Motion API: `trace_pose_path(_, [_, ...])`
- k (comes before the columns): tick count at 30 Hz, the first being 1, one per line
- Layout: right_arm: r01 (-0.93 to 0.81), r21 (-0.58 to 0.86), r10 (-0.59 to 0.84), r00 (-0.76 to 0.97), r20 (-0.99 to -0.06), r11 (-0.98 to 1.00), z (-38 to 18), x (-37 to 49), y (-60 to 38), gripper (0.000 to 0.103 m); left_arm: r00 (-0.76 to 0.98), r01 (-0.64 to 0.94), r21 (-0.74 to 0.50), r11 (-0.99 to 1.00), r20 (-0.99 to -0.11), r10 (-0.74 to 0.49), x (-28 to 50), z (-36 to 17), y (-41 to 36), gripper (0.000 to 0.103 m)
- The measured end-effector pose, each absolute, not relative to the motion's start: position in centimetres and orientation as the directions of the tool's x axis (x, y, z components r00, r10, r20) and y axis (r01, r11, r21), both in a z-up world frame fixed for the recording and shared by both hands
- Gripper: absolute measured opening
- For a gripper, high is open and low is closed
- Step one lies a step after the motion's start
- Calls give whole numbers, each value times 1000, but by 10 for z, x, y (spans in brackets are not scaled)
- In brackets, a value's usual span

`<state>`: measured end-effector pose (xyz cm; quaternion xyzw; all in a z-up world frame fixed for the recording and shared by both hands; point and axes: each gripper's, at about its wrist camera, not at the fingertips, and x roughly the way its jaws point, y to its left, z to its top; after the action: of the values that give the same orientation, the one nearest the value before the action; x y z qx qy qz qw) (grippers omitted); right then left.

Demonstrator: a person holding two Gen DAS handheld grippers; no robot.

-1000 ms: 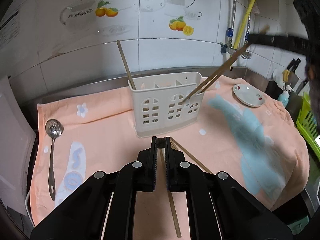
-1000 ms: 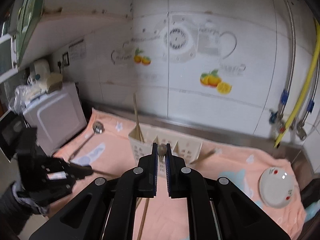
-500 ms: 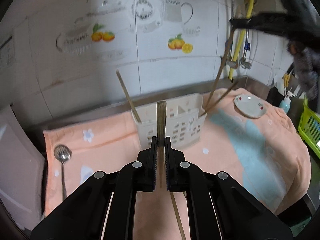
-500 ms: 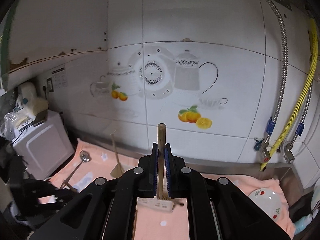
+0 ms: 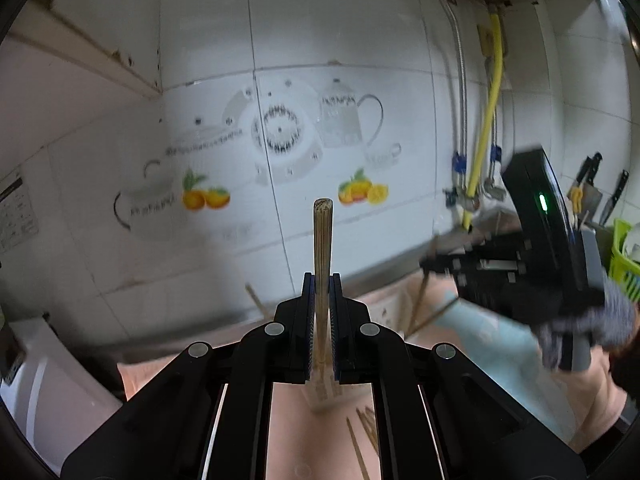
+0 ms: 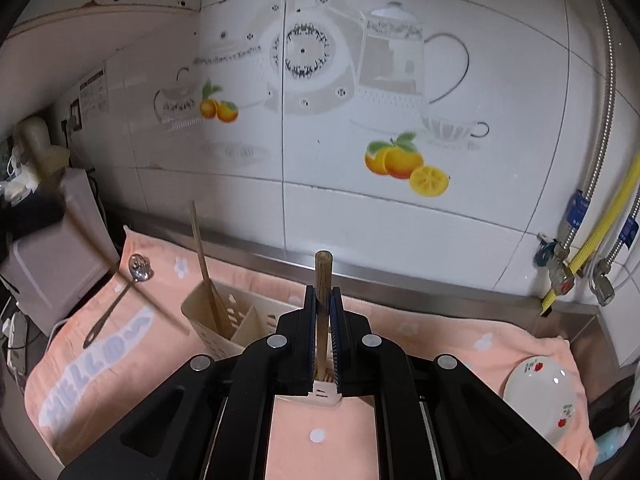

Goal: Organize utensils
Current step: 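Open the right tool to drop the chopstick into the caddy, then close the right tool on a wooden chopstick while the left tool closes on another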

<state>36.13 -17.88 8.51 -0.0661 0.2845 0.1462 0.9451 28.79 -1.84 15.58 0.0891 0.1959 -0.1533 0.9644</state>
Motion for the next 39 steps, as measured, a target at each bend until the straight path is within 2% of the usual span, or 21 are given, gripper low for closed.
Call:
trace_pose_path(4, [-315,-37,241,793,-560,948,83,360,-182,7,880,316,89,945,-398,-257,305,159,-19,6])
trace_pose_path(9, [-314,-35,243,798,-551,949,84,356,-187,7,854,299,46,953,-459,-246,328,134,-13,6])
trace_pose_path(14, [-305,-43,240,821,-518,951,89,343,-191,15,826,286,8,958,-510,-242,340,108,-3,6])
trace_pose_path(18, [-315,-47,252,834,-491,948,91,325,-191,21,828,275,0,962,-509,-236,339,104,4,7])
trace_pose_path(25, [-348,-17,295,820,-490,937,71,285,-190,21,841,258,4,966,-494,-222,319,107,12,8])
trace_pose_path(31, [-376,10,323,781,-535,926,29,247,-183,21,843,239,-11,971,-493,-213,290,97,21,22])
trace_pose_path(36, [-397,43,337,712,-616,917,-24,226,-172,21,830,218,-38,975,-518,-206,262,72,29,35])
trace_pose_path(39, [-396,21,310,685,-660,918,-58,213,-163,21,822,205,-47,978,-534,-198,249,55,33,36])
